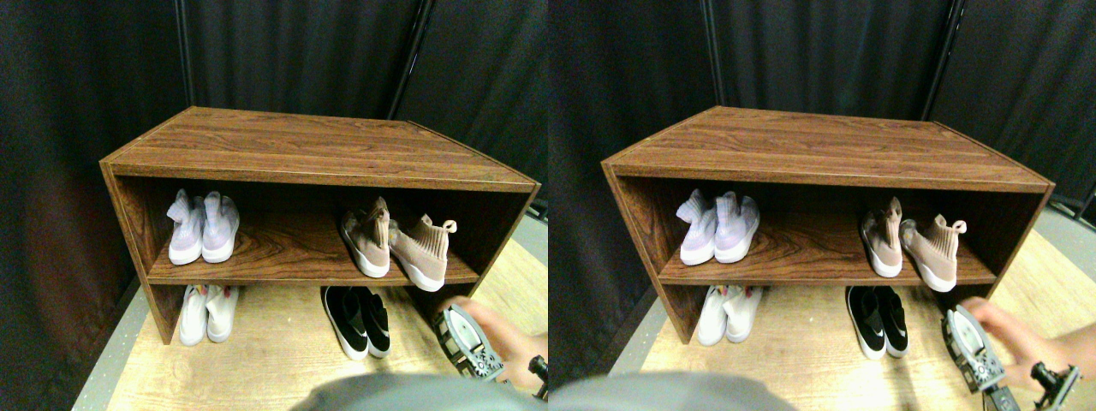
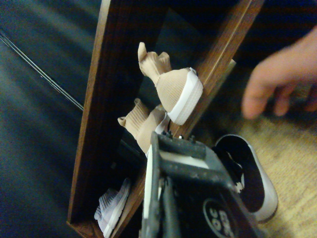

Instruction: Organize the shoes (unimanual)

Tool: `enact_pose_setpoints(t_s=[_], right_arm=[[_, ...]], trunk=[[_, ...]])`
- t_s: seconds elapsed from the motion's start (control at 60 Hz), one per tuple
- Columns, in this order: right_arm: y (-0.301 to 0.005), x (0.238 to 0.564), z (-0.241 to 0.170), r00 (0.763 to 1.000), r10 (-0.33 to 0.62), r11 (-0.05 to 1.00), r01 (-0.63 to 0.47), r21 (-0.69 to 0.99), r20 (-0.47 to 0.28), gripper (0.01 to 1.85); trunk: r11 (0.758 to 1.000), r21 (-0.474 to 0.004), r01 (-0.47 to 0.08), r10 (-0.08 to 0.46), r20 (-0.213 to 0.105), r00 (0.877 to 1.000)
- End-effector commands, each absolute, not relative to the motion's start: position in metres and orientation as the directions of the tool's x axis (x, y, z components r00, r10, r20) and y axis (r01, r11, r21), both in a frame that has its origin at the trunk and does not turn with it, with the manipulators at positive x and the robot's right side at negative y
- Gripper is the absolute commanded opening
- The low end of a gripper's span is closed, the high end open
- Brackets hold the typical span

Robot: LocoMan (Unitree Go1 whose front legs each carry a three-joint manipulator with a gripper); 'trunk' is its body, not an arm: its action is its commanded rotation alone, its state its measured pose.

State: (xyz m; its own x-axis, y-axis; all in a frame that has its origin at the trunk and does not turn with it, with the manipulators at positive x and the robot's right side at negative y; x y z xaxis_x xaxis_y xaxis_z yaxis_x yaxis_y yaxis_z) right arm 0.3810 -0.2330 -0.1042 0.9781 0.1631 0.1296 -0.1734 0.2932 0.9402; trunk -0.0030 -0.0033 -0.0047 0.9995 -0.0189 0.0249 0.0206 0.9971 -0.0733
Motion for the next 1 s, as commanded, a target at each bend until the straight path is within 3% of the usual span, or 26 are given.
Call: enact_pose_setpoints(t_s=[0.017, 1.0], right_arm=[[-0.232, 0.382, -0.097, 0.97, 0.176, 0.297, -0.215, 0.93, 0.168, 0.06], [-0.229, 0.379, -0.086, 0.965, 0.184, 0.315, -0.239, 0.919, 0.188, 0.06]], trunk=[[0.996, -0.088, 0.015, -0.015, 0.007, 1.0], [0.996, -0.082, 0.033, -0.031, 0.021, 0.999]])
